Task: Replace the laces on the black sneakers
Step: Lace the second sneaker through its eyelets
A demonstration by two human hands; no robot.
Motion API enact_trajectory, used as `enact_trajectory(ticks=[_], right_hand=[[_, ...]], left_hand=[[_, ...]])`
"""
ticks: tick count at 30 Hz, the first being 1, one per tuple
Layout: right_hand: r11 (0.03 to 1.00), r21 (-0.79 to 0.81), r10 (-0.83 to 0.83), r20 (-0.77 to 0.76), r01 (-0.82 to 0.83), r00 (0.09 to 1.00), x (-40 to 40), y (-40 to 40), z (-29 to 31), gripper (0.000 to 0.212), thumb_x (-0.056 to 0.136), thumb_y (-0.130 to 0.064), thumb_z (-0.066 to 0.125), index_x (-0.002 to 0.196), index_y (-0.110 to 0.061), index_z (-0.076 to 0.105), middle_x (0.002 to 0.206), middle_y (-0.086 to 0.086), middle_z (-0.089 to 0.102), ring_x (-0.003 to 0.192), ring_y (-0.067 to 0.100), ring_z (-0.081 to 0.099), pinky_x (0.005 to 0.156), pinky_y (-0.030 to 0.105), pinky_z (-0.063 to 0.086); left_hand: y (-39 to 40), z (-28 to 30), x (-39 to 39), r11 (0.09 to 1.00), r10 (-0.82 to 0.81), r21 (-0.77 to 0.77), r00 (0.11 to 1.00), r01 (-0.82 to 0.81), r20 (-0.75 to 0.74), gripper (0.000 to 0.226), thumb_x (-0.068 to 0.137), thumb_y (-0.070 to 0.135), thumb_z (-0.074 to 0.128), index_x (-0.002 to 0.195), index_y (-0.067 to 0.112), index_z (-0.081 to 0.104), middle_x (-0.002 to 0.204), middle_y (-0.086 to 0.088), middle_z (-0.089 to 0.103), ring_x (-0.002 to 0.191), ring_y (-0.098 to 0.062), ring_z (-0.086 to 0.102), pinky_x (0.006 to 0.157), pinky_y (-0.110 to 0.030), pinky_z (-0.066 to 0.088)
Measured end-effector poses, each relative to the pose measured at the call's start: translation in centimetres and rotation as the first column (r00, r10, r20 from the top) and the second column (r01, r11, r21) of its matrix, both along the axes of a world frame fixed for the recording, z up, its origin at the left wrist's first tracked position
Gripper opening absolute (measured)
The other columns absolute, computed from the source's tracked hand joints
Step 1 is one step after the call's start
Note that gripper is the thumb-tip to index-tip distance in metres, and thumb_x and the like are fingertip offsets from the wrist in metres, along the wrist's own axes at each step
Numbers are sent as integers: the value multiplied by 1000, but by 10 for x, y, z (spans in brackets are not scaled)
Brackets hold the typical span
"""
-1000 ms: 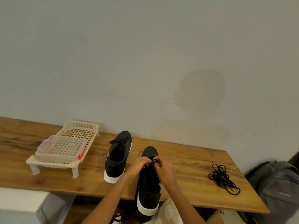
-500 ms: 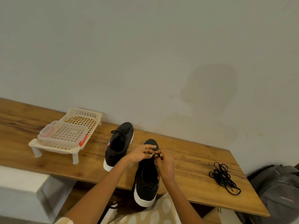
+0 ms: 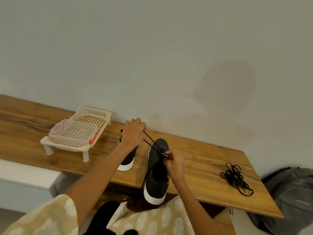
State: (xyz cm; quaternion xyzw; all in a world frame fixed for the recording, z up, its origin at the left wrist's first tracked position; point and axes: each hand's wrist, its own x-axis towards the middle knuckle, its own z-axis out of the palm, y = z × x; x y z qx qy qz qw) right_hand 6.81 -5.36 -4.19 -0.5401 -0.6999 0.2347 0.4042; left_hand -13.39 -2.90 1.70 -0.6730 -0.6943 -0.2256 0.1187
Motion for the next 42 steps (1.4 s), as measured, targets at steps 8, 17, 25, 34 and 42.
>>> enact_trajectory(ticks=[8,17,25,34,42], right_hand=[[1000,5,28,12,-28,1000,-6,0,4,25,83,4,61,77,-19,57,82,-2,58,72,1,53,59,8,39],[998,-20,56,67,-55,996,-6,6,3,20,79,9,60,82,-10,65,82,-1,61,73,5,54,62,6,39],[994,29,98,115,-102,988,-2,8,7,14,81,2,66,89,-9,71,87,-1,56,71,1,51,64,4,39],[985,-3,172,87,-173,981,5,9,12,29,83,4,60,103,-14,73,84,-20,53,78,-5,53,70,4,40],[956,-263,38,-339,-133,940,15,12,6,32,90,12,48,93,-11,70,95,10,67,82,17,69,71,24,58]], left_hand=[[-16,-1,11,997,-10,56,-651,50,759,23,102,15,33,107,6,54,67,-7,59,49,-19,58,55,-33,51],[-22,-13,16,870,-159,-348,867,349,472,42,90,1,40,121,23,56,109,1,60,81,-12,52,57,-23,35],[-16,-15,28,512,-249,-551,728,659,639,33,73,9,49,101,13,64,74,-6,51,67,-20,44,59,-38,35],[-4,-26,28,621,-165,-376,584,688,795,7,89,17,64,89,11,67,66,1,61,59,-7,55,69,-25,47],[-7,-33,10,366,56,-449,462,815,885,39,100,5,34,121,31,53,56,3,35,50,-8,34,53,-21,32]])
